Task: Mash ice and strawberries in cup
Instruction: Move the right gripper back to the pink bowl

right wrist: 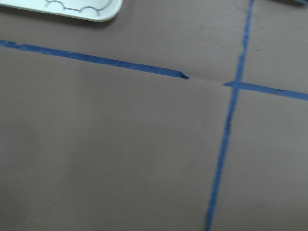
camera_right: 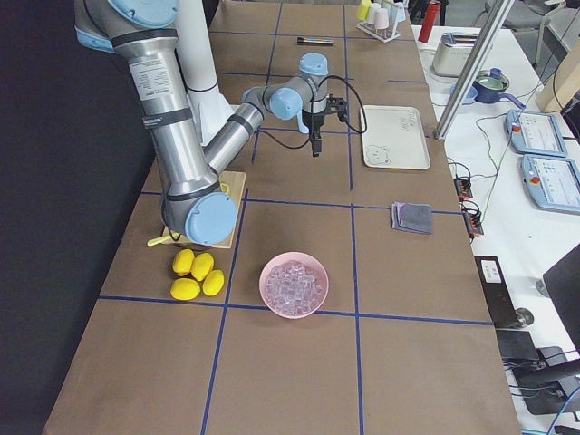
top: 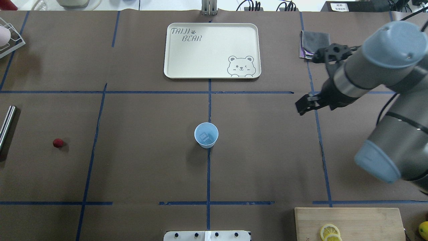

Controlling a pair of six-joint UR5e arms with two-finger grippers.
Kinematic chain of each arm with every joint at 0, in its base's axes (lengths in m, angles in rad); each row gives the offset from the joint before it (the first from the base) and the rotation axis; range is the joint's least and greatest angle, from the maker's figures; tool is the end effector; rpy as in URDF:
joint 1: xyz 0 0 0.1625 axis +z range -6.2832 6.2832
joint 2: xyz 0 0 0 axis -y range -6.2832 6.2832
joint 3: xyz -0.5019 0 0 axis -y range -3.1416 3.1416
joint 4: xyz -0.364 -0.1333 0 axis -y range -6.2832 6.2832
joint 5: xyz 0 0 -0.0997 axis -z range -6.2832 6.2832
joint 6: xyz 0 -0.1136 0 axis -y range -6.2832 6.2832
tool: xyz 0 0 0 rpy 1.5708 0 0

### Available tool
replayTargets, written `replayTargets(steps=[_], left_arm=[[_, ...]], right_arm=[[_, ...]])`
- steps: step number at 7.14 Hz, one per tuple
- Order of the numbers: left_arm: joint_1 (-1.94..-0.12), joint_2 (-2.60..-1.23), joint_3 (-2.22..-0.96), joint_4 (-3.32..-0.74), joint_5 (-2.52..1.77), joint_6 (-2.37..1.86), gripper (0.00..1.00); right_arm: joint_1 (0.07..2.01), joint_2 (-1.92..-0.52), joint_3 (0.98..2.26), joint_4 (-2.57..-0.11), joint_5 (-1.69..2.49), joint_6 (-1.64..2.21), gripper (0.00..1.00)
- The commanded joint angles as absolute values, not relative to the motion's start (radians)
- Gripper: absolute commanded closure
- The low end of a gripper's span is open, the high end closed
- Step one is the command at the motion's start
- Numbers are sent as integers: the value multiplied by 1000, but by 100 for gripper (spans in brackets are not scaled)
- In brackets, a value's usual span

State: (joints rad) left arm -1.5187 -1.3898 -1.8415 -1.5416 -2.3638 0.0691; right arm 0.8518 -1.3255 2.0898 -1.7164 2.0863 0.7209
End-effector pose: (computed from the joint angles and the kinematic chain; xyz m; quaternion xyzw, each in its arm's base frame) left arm -0.0327 -0.3787 0.6971 0.0312 0.3858 0.0675 0.9196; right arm -0.2864 -0.4446 0.4202 0.0612 -0.3767 -0.0767 0.9211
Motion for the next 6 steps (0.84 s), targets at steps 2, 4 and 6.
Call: replayTargets(steps=[2,4,6], left_arm=[[-1519,-1390,-1845,-1542,-2364,69,0],[-1519,-1390,-1847,-1543,-2364,69,0],[-1519,-1390,-1847,-1542,-2371,69,0]], right_arm=[[1141,-1595,2094,-1717,2227,238,1],[1259,-1683,2016,-1715,2262,-11,1],[1293,-1764,1885,-1465,2264,-41,1]])
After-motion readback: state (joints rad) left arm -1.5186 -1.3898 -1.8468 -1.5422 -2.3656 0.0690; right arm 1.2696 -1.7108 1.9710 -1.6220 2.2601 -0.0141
